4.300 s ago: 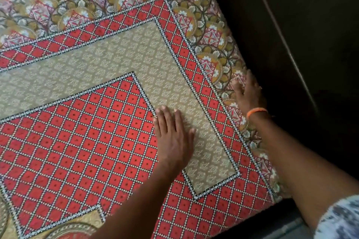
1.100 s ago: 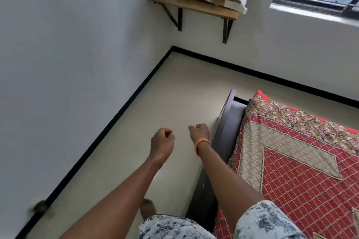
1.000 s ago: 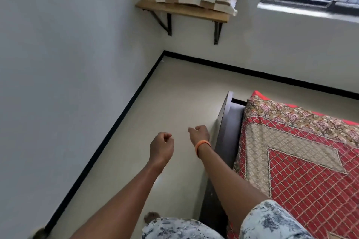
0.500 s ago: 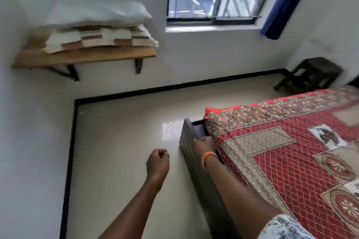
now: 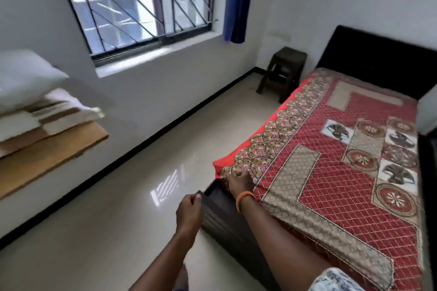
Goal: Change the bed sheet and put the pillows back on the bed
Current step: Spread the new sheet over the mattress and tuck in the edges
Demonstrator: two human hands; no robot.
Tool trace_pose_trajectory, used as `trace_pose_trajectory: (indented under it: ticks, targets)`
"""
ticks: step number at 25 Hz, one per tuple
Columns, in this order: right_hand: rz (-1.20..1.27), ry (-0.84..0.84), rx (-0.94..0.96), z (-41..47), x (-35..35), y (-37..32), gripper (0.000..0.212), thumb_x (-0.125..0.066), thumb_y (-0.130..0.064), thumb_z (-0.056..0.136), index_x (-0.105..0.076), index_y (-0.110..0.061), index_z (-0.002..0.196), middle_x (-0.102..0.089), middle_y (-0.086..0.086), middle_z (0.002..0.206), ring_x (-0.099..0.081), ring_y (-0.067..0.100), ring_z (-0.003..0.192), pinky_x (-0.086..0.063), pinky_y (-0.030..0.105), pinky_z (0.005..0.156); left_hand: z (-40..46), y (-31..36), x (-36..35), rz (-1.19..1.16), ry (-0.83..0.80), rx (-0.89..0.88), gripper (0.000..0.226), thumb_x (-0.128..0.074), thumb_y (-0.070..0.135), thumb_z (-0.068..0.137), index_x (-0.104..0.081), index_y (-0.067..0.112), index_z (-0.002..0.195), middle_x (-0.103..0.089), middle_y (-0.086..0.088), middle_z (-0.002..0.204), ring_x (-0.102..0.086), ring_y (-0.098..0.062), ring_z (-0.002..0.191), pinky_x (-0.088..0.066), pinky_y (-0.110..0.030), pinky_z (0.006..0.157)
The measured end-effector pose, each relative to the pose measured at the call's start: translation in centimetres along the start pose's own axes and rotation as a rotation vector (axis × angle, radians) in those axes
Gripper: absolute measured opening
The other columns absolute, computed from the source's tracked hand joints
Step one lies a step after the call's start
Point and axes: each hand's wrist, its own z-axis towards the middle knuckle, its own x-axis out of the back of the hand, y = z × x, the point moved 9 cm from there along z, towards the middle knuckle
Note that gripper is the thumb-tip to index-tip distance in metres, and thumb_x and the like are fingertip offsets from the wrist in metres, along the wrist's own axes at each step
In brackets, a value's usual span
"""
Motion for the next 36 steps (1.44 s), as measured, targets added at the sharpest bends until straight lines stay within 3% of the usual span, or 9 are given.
trace_pose_trajectory:
  ticks: [7,12,15,19,23,27,31,33,36]
  targets:
    - [0.054,0.119,-0.128,13.3,-4.3,-7.1,0.035,-0.061,-0.023,0.087,-0.052,-0.01,0.119,-0.064,0.013,0.117,-0.061,0.028,0.095,-0.045,0.029,0.075,20.4,10.5,-2.4,0.242,-0.172,-0.038,0.018,-0.052,0.023,0.098,-0.061,0.012,0.086,-0.065,-0.009,0.088,-0.063,-0.03,0.085,-0.053,-0.046,0.079]
    - [-0.068,0.258,-0.33,18.9,-3.4,-1.5,0.038,-0.06,-0.027,0.092,-0.052,-0.013,0.127,-0.064,0.009,0.121,-0.061,0.027,0.108,-0.044,0.028,0.081,29.7,6.9,-12.2,0.562,-0.485,0.034,0.022,-0.056,0.019,0.094,-0.063,0.001,0.084,-0.066,-0.022,0.081,-0.067,-0.039,0.087,-0.053,-0.044,0.071]
    - [-0.095,0.321,-0.549,19.2,-4.4,3.2,0.026,-0.059,-0.027,0.094,-0.058,-0.012,0.115,-0.063,0.011,0.122,-0.059,0.029,0.111,-0.04,0.027,0.079,33.8,5.2,-16.7,0.727,-0.671,0.028,0.02,-0.057,0.02,0.093,-0.065,0.002,0.097,-0.07,-0.021,0.094,-0.067,-0.038,0.093,-0.053,-0.043,0.076]
    - [-0.107,0.328,-0.721,20.2,-6.9,2.4,0.011,-0.056,-0.023,0.092,-0.054,-0.014,0.088,-0.067,0.012,0.098,-0.06,0.027,0.087,-0.042,0.028,0.069,38.3,7.7,-17.7,0.765,-0.798,0.046,0.013,-0.058,0.019,0.091,-0.061,0.007,0.093,-0.07,-0.019,0.094,-0.068,-0.037,0.09,-0.055,-0.045,0.077]
    - [0.028,0.352,-0.726,26.9,-9.2,-1.1,0.036,-0.056,-0.023,0.094,-0.054,-0.006,0.125,-0.062,0.014,0.124,-0.06,0.029,0.103,-0.044,0.028,0.082,45.0,10.0,-18.9,0.824,-0.812,0.071,0.032,-0.056,0.018,0.094,-0.06,-0.012,0.105,-0.067,-0.031,0.105,-0.065,-0.045,0.1,-0.054,-0.047,0.082]
    - [0.484,0.636,-1.069,30.2,-11.7,3.9,0.048,-0.048,-0.035,0.101,-0.051,0.005,0.127,-0.062,0.023,0.123,-0.058,0.024,0.072,-0.058,0.048,0.08,50.3,6.7,-21.5,0.773,-0.805,0.181,0.038,-0.061,0.02,0.095,-0.056,0.002,0.128,-0.063,-0.019,0.124,-0.066,-0.04,0.102,-0.053,-0.051,0.091]
    - [0.836,0.863,-1.399,32.3,-16.7,13.7,0.074,-0.031,-0.054,0.102,-0.034,0.009,0.141,-0.047,0.025,0.142,-0.053,0.043,0.122,-0.047,0.055,0.1,54.4,-3.4,-25.6,0.797,-0.915,0.264,0.069,-0.067,0.033,0.09,-0.032,0.025,0.15,-0.051,-0.007,0.141,-0.058,-0.035,0.12,-0.047,-0.051,0.103]
    - [0.801,1.034,-1.381,32.5,-17.0,15.7,0.074,-0.035,-0.054,0.1,-0.036,0.009,0.14,-0.046,0.03,0.14,-0.054,0.046,0.121,-0.048,0.055,0.099,53.7,-6.7,-27.6,0.671,-0.995,0.372,0.057,-0.068,0.017,0.091,-0.039,0.025,0.14,-0.061,0.001,0.119,-0.066,-0.029,0.102,-0.058,-0.043,0.082]
    - [0.792,1.122,-1.368,32.4,-19.0,17.7,0.062,-0.039,-0.045,0.101,-0.035,0.002,0.141,-0.044,0.032,0.14,-0.052,0.049,0.121,-0.049,0.05,0.085,52.8,-10.1,-28.6,0.669,-0.994,0.383,0.015,-0.063,0.003,0.092,-0.053,0.009,0.102,-0.065,-0.01,0.083,-0.066,-0.024,0.063,-0.053,-0.037,0.055]
